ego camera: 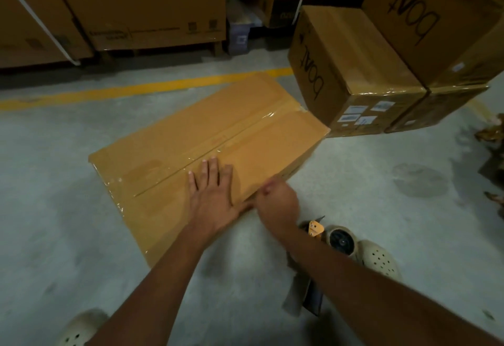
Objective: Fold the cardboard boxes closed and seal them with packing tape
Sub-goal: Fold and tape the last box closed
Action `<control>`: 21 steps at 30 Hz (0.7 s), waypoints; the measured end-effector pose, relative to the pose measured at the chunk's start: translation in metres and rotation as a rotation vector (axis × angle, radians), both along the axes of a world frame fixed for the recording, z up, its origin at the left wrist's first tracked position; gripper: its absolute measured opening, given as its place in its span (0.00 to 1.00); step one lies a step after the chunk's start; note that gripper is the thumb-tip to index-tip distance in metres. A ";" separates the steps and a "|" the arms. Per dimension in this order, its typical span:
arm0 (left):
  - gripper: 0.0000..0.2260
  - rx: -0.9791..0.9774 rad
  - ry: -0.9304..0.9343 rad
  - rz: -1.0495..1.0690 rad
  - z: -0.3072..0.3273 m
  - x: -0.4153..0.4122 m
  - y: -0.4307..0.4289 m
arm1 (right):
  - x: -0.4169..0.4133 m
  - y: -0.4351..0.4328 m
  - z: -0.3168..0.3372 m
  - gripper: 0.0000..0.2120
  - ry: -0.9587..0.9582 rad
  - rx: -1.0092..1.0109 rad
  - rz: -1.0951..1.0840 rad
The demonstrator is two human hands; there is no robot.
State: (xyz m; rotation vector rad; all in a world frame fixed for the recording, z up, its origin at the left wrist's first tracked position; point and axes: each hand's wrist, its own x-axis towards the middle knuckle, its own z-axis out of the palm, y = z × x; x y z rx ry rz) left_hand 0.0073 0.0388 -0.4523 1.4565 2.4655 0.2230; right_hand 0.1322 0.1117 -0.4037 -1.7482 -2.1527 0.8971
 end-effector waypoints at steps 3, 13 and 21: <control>0.54 -0.104 0.079 -0.074 0.000 -0.001 0.002 | 0.007 0.050 -0.004 0.23 -0.233 0.200 0.291; 0.51 -0.260 0.168 -0.285 0.019 -0.054 -0.055 | 0.006 0.013 0.005 0.37 -0.606 0.252 0.756; 0.45 -0.150 0.071 -0.160 0.048 -0.065 -0.098 | 0.019 -0.003 -0.001 0.32 -0.426 0.030 0.269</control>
